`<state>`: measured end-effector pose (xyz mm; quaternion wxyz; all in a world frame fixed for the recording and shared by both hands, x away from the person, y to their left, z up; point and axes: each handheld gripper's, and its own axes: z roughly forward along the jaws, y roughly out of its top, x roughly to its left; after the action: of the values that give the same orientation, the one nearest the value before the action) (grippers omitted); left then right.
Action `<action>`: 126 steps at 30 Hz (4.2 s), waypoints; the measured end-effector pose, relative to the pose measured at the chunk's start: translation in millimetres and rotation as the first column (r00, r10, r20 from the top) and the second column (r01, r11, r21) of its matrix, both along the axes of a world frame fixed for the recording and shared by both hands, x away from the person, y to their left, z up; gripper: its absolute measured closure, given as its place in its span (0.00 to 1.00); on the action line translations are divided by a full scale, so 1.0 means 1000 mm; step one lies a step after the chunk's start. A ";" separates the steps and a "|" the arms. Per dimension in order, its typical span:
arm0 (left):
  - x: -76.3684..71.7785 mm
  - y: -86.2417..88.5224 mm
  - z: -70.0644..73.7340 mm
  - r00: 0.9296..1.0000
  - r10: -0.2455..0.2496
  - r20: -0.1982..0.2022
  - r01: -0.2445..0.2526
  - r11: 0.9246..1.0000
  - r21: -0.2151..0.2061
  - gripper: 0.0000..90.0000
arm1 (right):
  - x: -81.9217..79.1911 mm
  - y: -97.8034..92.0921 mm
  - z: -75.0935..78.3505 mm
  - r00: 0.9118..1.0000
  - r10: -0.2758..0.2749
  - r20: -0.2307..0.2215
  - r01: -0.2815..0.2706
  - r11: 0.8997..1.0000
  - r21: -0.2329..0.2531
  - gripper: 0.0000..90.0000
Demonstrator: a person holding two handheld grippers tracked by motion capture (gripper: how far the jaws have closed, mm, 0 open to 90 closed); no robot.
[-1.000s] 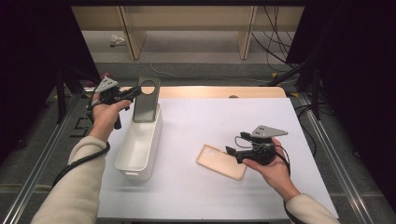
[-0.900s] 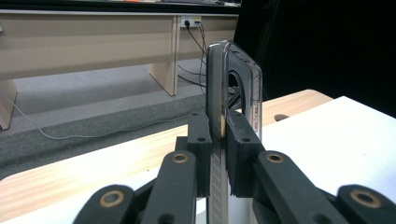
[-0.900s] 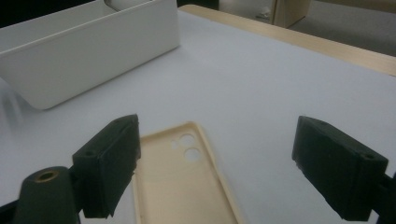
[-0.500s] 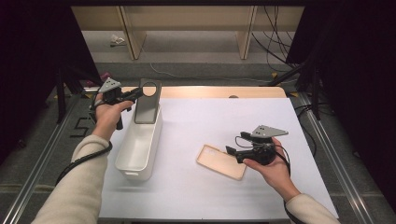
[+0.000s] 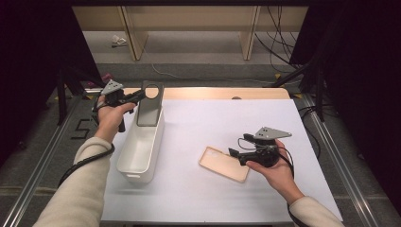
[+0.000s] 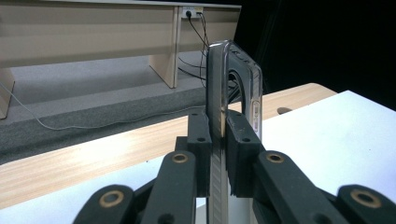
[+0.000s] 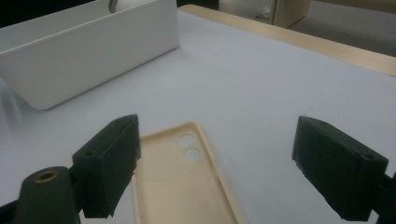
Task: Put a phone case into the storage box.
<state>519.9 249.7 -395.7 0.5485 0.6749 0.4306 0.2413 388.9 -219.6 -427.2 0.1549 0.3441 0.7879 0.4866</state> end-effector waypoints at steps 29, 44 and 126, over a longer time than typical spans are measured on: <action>0.002 0.002 -0.012 0.999 0.014 -0.033 -0.014 1.000 0.006 0.90 | 0.000 0.000 0.000 1.000 -0.002 -0.003 0.002 1.000 0.006 0.18; 0.004 0.003 -0.018 0.998 0.021 -0.056 -0.020 1.000 0.012 0.90 | 0.000 -0.001 0.000 1.000 -0.003 -0.002 0.003 1.000 0.009 0.18; -0.060 0.017 0.000 0.986 0.107 -0.125 -0.097 0.992 0.080 0.04 | 0.004 -0.008 0.004 0.999 -0.032 -0.002 0.032 0.999 0.006 0.18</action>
<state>459.5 267.0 -395.6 0.4811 0.6860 0.4899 0.2407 393.4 -227.3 -423.4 0.1611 0.3577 0.7809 0.4861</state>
